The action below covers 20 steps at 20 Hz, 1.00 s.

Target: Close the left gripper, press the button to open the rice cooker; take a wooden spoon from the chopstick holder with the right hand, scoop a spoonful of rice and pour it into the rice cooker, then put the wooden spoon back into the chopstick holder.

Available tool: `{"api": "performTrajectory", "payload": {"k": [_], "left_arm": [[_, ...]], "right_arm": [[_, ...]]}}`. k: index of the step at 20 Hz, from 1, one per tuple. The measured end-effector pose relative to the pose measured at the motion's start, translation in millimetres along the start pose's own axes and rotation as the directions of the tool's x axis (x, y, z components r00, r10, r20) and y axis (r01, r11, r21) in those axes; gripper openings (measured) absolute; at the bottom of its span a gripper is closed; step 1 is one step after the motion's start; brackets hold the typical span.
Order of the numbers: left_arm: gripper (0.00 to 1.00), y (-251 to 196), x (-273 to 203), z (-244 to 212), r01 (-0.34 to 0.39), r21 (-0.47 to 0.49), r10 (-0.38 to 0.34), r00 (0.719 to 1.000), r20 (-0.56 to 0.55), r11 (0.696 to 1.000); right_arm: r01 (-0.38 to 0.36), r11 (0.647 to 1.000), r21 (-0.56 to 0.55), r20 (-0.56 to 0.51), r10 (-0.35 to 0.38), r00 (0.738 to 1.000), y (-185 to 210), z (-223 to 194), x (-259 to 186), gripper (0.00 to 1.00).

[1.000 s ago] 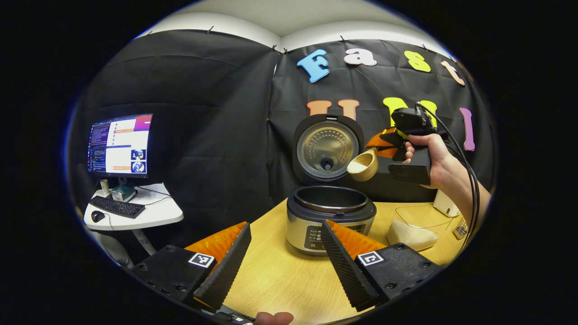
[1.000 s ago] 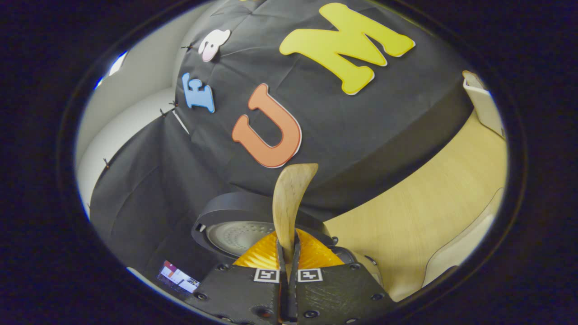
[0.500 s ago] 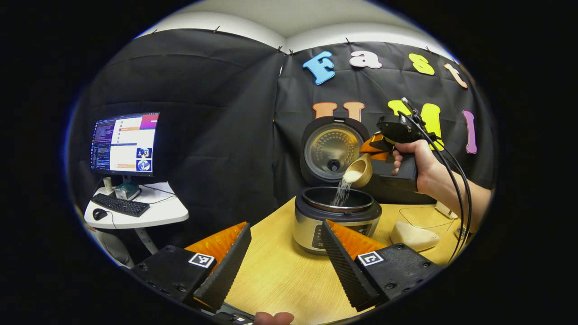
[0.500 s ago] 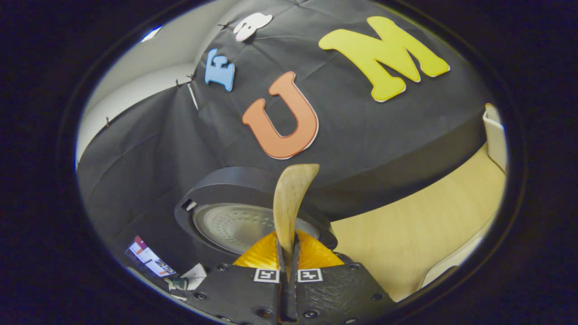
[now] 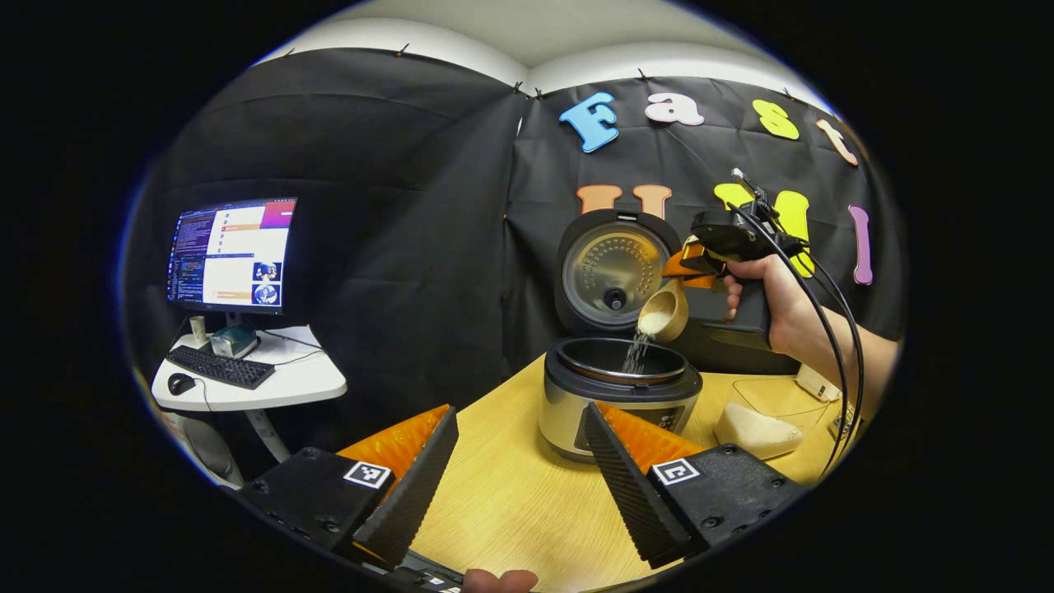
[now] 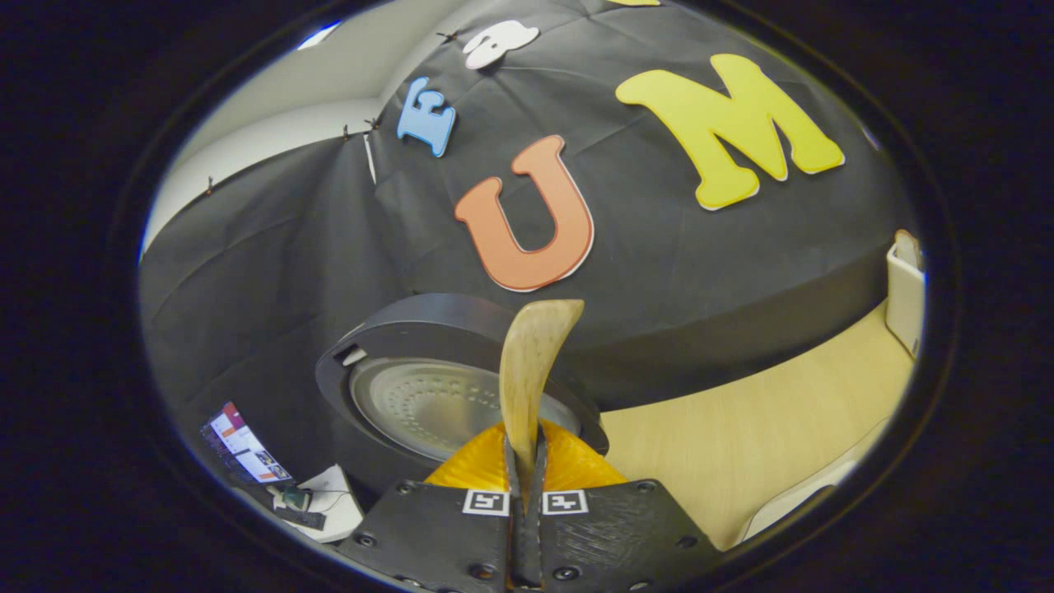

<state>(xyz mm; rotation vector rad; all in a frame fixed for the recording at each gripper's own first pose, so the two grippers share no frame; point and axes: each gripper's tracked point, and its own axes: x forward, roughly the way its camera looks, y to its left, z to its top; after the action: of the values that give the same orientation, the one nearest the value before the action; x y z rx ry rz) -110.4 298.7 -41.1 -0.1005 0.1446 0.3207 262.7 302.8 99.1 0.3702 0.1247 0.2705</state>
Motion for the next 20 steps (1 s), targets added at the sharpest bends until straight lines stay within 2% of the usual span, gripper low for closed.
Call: {"api": "performTrajectory", "payload": {"k": [15, 20], "left_arm": [[0.99, -1, -3, 4, 0.002, -0.006, -0.002, 1.000, 0.013, 1.000], [0.99, 0, -3, 4, 0.004, -0.009, -0.004, 1.000, 0.015, 1.000]], "right_arm": [[0.013, 0.980, -0.200, 0.079, 0.003, 0.997, 28, 11, -9, 0.00], [0.024, 0.950, -0.311, 0.130, 0.017, 0.991, 42, 18, -14, 0.00]]}}
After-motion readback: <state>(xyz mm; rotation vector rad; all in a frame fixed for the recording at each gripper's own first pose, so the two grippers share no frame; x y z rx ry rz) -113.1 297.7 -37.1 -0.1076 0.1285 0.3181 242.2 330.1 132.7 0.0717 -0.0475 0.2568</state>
